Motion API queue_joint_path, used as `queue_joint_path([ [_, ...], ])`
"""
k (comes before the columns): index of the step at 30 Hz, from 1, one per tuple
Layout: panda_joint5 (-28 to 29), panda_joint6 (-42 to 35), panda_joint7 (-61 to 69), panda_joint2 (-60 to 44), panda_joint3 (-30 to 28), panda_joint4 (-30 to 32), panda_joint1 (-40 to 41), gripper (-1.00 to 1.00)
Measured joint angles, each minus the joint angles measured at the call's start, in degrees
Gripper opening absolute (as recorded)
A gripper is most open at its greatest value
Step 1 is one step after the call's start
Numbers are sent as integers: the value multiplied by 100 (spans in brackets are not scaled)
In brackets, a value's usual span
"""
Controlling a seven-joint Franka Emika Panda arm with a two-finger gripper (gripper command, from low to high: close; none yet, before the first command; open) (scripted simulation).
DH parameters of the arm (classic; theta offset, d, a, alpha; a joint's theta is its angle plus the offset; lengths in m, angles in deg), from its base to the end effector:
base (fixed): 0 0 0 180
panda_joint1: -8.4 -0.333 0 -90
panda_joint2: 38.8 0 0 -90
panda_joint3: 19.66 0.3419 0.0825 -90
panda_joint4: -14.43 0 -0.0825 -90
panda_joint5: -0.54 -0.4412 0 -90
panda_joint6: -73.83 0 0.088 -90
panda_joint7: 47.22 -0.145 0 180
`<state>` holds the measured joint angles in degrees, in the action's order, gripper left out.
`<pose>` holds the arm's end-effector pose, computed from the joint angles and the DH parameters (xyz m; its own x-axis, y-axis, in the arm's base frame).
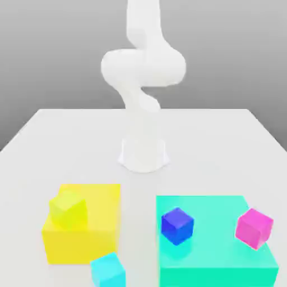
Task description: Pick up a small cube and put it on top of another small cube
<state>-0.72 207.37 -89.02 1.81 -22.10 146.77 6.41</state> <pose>0.4460 -0.0072 0.6657 0.5571 -0.6894 0.4630 -0.4958 -0.7233 -0.4806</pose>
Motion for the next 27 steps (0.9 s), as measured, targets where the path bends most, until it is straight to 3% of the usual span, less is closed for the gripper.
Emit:
queue_joint_path([
  [11,-704,776,1898,-2327,-912,250,-672,0],
  [18,-1106,1264,3059,-3781,-1126,407,-742,0],
  [27,-875,1991,4003,-5510,-1201,632,-561,0],
])
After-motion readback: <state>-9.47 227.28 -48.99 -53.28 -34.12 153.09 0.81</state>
